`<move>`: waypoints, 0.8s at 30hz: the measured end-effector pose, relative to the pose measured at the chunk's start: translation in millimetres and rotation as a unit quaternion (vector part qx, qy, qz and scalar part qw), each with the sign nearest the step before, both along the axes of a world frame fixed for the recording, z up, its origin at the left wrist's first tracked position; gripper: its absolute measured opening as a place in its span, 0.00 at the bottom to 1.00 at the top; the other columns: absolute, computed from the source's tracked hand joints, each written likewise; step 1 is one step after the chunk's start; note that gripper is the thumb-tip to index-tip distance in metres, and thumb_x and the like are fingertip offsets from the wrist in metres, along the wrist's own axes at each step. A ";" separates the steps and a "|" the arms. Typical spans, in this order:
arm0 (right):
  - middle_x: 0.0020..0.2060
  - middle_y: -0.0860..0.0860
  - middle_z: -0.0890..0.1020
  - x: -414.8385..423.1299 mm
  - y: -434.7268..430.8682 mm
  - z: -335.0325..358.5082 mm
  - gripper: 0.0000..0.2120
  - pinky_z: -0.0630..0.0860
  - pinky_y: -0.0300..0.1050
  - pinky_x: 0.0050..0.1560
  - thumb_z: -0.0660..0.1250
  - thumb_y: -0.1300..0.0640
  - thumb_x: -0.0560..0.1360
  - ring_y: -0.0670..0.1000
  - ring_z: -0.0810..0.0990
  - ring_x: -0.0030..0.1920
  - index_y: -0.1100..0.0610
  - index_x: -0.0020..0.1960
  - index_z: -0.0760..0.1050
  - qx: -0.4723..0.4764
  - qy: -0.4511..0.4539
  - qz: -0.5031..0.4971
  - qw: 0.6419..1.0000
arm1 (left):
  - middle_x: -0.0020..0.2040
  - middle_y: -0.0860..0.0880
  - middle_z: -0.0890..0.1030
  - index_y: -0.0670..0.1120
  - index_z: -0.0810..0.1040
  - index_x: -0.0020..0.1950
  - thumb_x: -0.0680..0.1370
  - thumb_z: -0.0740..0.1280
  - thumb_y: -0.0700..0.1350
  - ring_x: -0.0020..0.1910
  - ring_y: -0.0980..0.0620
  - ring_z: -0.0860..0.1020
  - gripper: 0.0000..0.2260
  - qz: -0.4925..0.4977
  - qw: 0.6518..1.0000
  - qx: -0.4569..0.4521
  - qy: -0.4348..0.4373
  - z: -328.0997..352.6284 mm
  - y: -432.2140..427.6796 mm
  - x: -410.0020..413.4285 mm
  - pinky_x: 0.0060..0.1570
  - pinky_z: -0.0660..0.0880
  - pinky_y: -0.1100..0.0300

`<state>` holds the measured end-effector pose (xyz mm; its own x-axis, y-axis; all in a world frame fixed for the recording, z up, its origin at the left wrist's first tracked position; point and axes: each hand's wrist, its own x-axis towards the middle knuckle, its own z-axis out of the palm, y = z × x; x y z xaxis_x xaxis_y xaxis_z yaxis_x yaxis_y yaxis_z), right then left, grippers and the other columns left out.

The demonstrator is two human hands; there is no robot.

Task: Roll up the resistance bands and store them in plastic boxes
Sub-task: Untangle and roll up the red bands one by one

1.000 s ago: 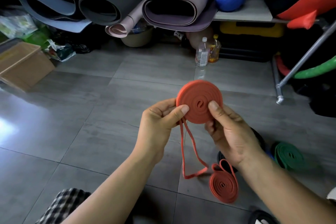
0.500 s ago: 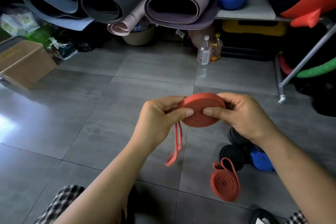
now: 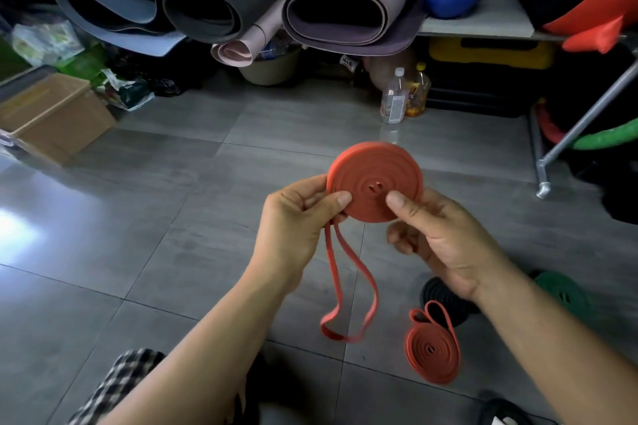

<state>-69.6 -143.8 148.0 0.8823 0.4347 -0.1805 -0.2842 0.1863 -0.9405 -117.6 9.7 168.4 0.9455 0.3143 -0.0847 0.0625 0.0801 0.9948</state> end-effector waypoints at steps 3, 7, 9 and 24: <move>0.48 0.39 0.74 12.5 -15.7 9.1 0.29 0.66 0.32 0.38 0.69 0.40 0.59 0.39 0.71 0.35 0.40 0.59 0.69 -0.327 -0.239 0.029 0.914 | 0.32 0.54 0.81 0.47 0.82 0.44 0.73 0.69 0.37 0.33 0.58 0.76 0.06 -0.057 0.954 0.293 -0.004 -5.4 9.9 -1.8 0.39 0.72 0.69; 0.40 0.40 0.78 11.7 -15.1 17.2 0.15 0.68 0.34 0.40 0.73 0.51 0.66 0.37 0.76 0.38 0.44 0.52 0.78 -0.388 -0.340 0.141 0.845 | 0.27 0.58 0.73 0.49 0.81 0.42 0.73 0.70 0.40 0.30 0.59 0.71 0.04 -0.135 0.900 0.415 0.013 -11.4 0.6 -8.1 0.32 0.65 0.71; 0.35 0.44 0.82 13.5 -15.8 15.9 0.08 0.75 0.46 0.40 0.74 0.51 0.66 0.45 0.79 0.36 0.47 0.44 0.81 -0.364 -0.323 0.126 0.864 | 0.30 0.59 0.79 0.50 0.82 0.42 0.72 0.71 0.38 0.31 0.62 0.75 0.06 -0.121 0.945 0.302 0.033 -9.3 -0.6 -6.3 0.36 0.70 0.72; 0.23 0.44 0.75 12.1 -10.8 17.8 0.07 0.60 0.31 0.19 0.71 0.48 0.54 0.41 0.64 0.20 0.48 0.31 0.82 -0.030 -0.048 -0.079 0.995 | 0.30 0.54 0.82 0.43 0.81 0.44 0.72 0.68 0.34 0.31 0.61 0.79 0.06 -0.072 0.995 0.013 0.062 0.1 1.5 -2.5 0.39 0.76 0.69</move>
